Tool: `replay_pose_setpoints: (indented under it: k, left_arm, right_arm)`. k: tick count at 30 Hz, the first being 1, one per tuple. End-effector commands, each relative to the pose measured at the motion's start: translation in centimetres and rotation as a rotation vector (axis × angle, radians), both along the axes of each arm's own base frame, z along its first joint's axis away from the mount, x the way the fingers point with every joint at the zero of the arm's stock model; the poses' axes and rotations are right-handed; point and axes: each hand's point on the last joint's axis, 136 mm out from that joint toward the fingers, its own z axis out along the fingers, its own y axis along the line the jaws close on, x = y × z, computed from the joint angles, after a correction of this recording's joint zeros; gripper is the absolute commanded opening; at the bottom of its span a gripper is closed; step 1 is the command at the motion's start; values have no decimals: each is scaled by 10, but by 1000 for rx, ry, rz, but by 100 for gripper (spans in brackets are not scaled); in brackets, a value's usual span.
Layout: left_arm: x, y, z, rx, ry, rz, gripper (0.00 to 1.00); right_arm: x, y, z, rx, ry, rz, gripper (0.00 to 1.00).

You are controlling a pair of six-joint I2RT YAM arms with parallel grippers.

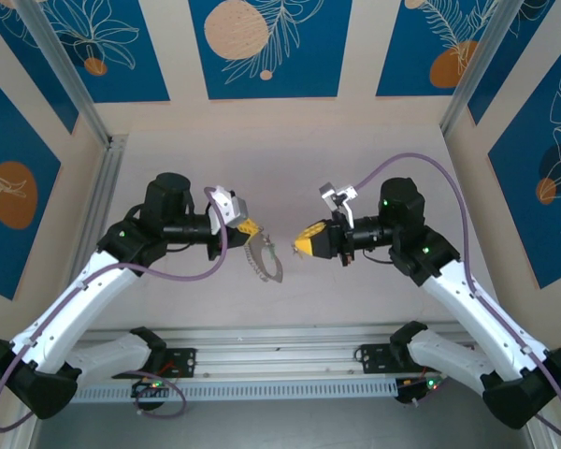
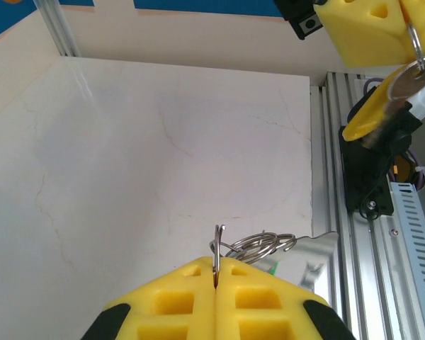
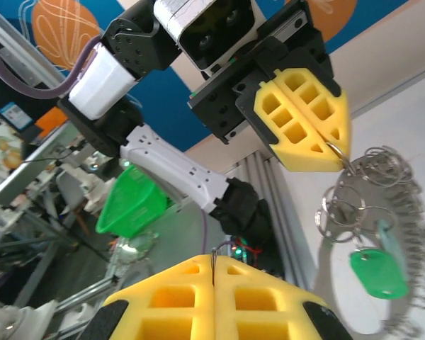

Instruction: Put the keys on the keyring

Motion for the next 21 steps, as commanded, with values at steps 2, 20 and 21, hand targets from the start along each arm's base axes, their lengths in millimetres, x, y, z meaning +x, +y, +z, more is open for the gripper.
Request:
replay_pose_setpoints:
  k: [2, 20, 21]
  left_arm:
    - [-6, 1, 22, -45, -64, -30, 0]
    - [-4, -1, 22, -56, -80, -15, 0]
    - [-5, -1, 22, -59, -78, -20, 0]
  right_arm:
    - [-10, 6, 13, 38, 38, 99, 0]
    - [32, 56, -12, 53, 130, 81, 0]
    - [33, 57, -13, 51, 131, 78, 0]
